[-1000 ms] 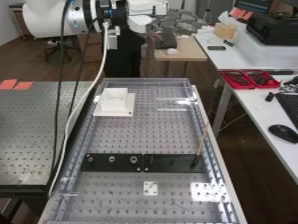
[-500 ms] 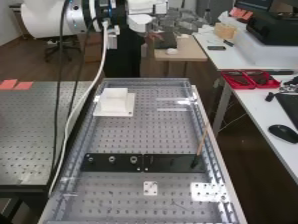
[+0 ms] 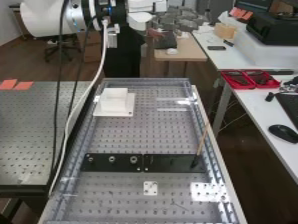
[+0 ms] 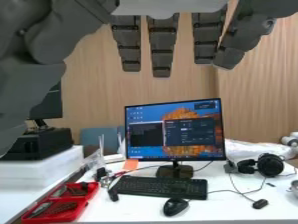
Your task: Grab the drill bit and place it in the clear container
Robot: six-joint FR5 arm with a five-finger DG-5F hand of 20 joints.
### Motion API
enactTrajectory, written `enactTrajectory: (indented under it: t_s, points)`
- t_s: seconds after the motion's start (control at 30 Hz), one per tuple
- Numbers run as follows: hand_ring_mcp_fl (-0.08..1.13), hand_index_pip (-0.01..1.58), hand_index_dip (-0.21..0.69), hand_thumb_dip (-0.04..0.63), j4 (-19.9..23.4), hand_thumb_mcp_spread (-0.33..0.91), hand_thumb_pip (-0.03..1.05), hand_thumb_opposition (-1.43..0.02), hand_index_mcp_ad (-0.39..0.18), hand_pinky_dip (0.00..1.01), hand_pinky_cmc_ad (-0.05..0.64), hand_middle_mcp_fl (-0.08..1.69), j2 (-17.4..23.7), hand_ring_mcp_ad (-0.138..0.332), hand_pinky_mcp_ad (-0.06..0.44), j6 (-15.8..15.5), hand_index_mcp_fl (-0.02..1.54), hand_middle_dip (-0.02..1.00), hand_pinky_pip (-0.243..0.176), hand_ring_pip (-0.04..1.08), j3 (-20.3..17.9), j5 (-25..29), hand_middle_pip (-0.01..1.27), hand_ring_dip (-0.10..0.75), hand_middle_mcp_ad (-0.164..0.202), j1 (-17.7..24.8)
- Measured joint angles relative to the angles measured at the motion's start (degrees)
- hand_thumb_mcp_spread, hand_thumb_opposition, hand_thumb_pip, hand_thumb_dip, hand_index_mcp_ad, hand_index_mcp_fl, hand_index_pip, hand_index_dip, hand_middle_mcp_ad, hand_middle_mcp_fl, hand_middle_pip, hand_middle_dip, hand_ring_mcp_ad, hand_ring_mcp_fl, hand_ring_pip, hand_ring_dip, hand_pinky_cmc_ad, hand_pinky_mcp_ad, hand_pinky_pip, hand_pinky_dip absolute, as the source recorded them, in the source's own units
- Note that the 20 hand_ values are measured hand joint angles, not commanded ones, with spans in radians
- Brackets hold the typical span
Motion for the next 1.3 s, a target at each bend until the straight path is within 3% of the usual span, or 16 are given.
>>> enactTrajectory:
  t_s: [0.53, 0.7, 0.9, 1.3]
  points:
    - [0.03, 0.07, 0.260, 0.037, 0.0, 0.20, 0.27, -0.67, -0.038, 0.19, 0.325, 0.15, 0.2, 0.236, 0.201, 0.6, 0.18, 0.19, -0.063, 0.10, 0.0, 3.0, 0.13, 0.056, 0.086, 0.6]
    - [0.03, 0.07, 0.260, 0.037, -2.3, 0.20, 0.27, -0.67, -0.049, 0.19, 0.325, 0.15, 0.1, 0.237, 0.201, 0.5, 0.18, 0.19, -0.063, 0.10, 0.7, 1.0, 0.13, 0.056, 0.082, 0.5]
    - [0.06, 0.07, 0.260, 0.035, -4.4, 0.21, 0.27, -0.68, -0.038, 0.19, 0.325, 0.17, 0.0, 0.236, 0.213, 3.0, 0.33, 0.19, -0.063, 0.10, 1.1, -0.8, 0.14, 0.056, 0.087, 0.0]
    - [0.08, 0.07, 0.260, 0.037, -4.3, 0.23, 0.26, -0.73, -0.038, 0.19, 0.325, 0.20, 0.8, 0.250, 0.215, 1.9, 0.37, 0.19, -0.061, 0.12, 0.7, -1.3, 0.14, 0.056, 0.087, -0.1]
